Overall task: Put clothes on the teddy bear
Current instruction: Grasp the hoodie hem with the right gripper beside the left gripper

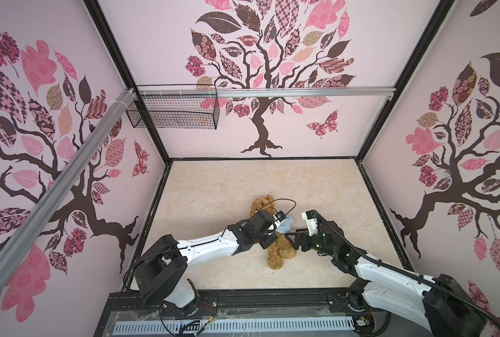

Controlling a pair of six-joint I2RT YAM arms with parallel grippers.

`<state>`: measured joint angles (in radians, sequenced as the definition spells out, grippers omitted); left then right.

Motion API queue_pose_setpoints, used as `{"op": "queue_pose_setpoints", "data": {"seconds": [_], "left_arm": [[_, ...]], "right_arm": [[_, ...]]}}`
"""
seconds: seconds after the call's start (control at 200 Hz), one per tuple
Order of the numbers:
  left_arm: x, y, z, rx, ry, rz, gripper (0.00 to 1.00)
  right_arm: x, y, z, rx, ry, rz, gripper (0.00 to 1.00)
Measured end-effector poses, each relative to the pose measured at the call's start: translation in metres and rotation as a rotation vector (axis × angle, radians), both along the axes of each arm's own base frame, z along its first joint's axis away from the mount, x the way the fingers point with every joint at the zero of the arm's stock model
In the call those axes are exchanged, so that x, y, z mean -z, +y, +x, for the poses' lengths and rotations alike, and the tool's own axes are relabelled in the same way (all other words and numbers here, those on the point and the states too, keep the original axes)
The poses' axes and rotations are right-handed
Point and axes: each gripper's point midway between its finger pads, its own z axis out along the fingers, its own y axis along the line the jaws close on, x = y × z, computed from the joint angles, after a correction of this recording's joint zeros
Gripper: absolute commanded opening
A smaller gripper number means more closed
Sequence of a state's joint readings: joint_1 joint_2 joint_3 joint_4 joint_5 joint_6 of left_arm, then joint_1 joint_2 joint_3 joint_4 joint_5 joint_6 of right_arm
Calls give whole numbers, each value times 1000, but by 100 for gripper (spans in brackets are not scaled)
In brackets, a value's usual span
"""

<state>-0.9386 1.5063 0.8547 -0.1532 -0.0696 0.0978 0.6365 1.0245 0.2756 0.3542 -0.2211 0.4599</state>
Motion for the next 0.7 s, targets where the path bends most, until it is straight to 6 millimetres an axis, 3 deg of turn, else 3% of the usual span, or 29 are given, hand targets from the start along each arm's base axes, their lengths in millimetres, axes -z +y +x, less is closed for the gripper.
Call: {"op": "queue_pose_setpoints", "data": {"seconds": [0.325,0.59,0.7], "left_arm": [[-7,-7,-15,13,98,-68,0],[-30,-21,-17,2,175,-151,0],[-36,-26,-28,36,223,-188,0]], "right_arm": [[15,12,5,-24,-22,-38,90],[6,14,14,-21,-124,-35,87],[4,7,19,25,-169,-39,82]]}}
